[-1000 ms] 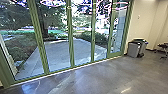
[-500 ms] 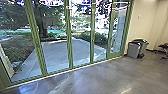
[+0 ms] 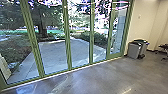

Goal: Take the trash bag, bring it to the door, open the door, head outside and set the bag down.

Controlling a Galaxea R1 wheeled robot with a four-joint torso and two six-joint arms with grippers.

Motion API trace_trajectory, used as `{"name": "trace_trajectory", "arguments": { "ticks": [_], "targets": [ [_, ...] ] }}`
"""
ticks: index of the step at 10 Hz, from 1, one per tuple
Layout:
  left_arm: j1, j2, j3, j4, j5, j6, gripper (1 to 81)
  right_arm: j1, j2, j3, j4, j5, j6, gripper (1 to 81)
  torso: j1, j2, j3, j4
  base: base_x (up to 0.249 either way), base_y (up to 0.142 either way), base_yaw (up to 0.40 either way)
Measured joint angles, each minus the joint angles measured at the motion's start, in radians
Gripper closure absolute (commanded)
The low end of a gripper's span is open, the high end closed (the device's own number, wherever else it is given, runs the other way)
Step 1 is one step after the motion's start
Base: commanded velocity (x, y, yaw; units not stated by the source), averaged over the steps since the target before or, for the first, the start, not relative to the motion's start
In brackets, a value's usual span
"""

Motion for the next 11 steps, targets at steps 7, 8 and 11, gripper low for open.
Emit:
{"name": "trace_trajectory", "arguments": {
  "ticks": [7, 8, 11],
  "targets": [
    [0.0, 0.0, 0.0, 0.0, 0.0, 0.0, 81.1, 0.0, 0.0, 0.0, 0.0, 0.0, 0.0, 1.0, 0.0, 0.0, 0.0, 0.0, 0.14, -0.074, 0.0],
    [0.0, 0.0, 0.0, 0.0, 0.0, 0.0, 81.1, 0.0, 0.001, -0.001, 0.0, 0.0, 0.0, 1.0, 0.0, 0.0, 0.0, 0.0, 0.139, -0.074, 0.0],
    [0.0, 0.0, 0.0, 0.0, 0.0, 0.004, 81.1, 0.0, 0.001, -0.003, -0.004, 0.0, 0.0, 1.0, 0.0, 0.0, 0.0, 0.0, 0.14, -0.074, 0.0]
  ]
}}
